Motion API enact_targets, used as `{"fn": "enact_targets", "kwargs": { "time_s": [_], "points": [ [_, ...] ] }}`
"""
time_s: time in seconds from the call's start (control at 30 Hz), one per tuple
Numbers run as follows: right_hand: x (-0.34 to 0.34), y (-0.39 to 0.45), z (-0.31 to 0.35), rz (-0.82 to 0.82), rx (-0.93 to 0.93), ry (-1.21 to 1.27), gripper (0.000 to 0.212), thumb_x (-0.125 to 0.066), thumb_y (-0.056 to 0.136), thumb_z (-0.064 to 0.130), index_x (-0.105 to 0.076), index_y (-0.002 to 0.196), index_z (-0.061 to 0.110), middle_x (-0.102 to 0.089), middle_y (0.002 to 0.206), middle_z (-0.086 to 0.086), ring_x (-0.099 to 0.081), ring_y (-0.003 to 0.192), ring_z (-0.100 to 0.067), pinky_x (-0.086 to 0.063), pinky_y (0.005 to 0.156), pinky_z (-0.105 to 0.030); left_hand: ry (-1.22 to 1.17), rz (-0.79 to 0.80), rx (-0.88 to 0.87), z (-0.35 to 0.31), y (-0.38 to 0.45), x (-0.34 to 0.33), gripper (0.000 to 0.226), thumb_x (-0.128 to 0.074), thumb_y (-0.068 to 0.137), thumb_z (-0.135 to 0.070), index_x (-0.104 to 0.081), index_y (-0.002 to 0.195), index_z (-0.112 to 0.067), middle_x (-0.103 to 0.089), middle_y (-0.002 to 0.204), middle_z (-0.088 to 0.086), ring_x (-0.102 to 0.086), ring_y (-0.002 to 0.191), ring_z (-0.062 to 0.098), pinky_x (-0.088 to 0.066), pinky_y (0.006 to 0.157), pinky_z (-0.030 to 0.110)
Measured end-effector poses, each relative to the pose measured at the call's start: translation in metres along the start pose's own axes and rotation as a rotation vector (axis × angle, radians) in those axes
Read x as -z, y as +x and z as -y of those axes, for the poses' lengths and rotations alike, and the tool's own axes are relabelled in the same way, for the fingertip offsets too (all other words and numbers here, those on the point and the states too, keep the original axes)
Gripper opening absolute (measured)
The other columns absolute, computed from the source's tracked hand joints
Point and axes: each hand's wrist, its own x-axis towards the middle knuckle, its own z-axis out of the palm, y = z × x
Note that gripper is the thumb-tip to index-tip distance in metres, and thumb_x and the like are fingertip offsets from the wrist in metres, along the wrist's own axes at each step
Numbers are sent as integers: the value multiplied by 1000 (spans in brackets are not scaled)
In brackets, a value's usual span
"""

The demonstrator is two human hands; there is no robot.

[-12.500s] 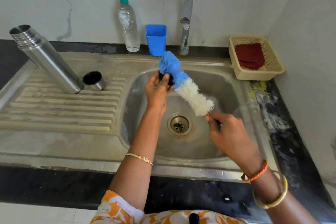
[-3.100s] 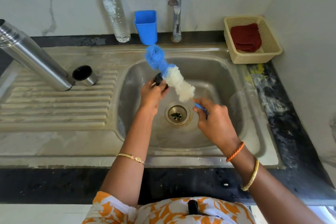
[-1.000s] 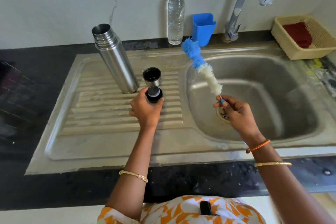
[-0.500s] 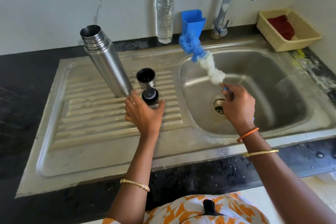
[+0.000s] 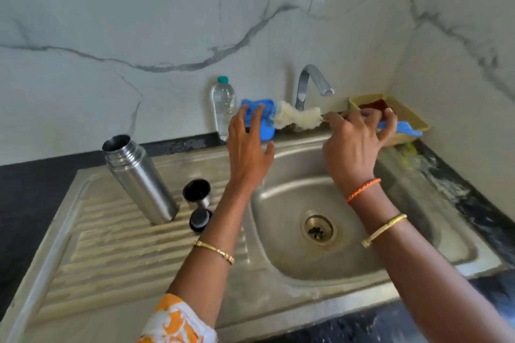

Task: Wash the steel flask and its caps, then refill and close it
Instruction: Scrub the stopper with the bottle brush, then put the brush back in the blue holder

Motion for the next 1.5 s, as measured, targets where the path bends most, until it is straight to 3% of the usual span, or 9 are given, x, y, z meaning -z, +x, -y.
{"fn": "enact_targets", "kwargs": {
  "time_s": [0.1,0.27,0.43,0.53,0.67,0.93,1.13,1.27,1.5],
  "points": [
    [-5,44,6,39,94,-13,45,-34,67,9,-72,91,10,-66,87,-19,-50,108,-42,2,108,-44,72,11,13,5,33,-9,67,-67,86,-19,-40,147,-18,-34,152,13,-27,141,33,-32,109,49],
    [-19,128,11,161,290,-92,33,-46,81,5,-71,102,13,-65,101,-14,-39,124,-38,17,108,-50,38,-14,89,10,82,-19,44,-62,91,-18,-54,133,-13,-55,131,13,-42,126,35,-43,96,53],
    [-28,197,25,234,416,-203,29,-45,89,10,-69,103,18,-63,111,-7,-29,136,-34,9,110,-63,-214,42,178,18,117,-29,39,-56,93,-5,-56,132,-11,-60,128,9,-50,124,29,-44,103,47],
    [-36,227,37,246,482,-263,30,-39,93,12,-65,108,15,-60,119,-10,-26,137,-36,8,110,-65,-369,65,270,20,131,-35,40,-50,92,8,-55,131,-3,-59,131,13,-53,125,25,-40,108,30],
    [-55,246,49,296,550,-326,31,-38,95,16,-64,112,18,-55,128,-10,-24,139,-35,6,111,-65,-436,118,375,30,140,-47,47,-45,90,15,-52,132,-5,-62,125,14,-56,115,18,-47,82,10],
    [-115,241,52,376,680,-362,29,-41,93,10,-64,109,16,-53,129,-11,-26,138,-35,4,112,-64,-409,40,686,47,108,-87,41,-60,85,6,-52,125,2,-59,121,18,-59,106,28,-46,85,29],
    [-140,241,63,413,770,-333,29,-42,94,9,-63,114,10,-45,136,-15,-22,138,-37,-4,112,-63,-430,-61,661,52,108,-114,41,-75,78,-2,-58,115,6,-67,107,21,-65,97,34,-52,80,37],
    [-157,235,67,459,796,-284,30,-40,95,5,-59,118,1,-48,131,-19,-25,136,-39,-32,101,-52,-395,-136,607,57,107,-119,35,-75,80,-6,-62,111,4,-68,98,20,-60,82,26,-48,73,31],
    [-162,231,75,430,767,-238,25,-42,92,-4,-58,111,-4,-59,115,-18,-40,123,-38,-43,88,-43,-389,-120,595,63,105,-117,38,-75,82,-11,-62,116,0,-69,106,17,-64,90,25,-46,71,27]
  ]
}}
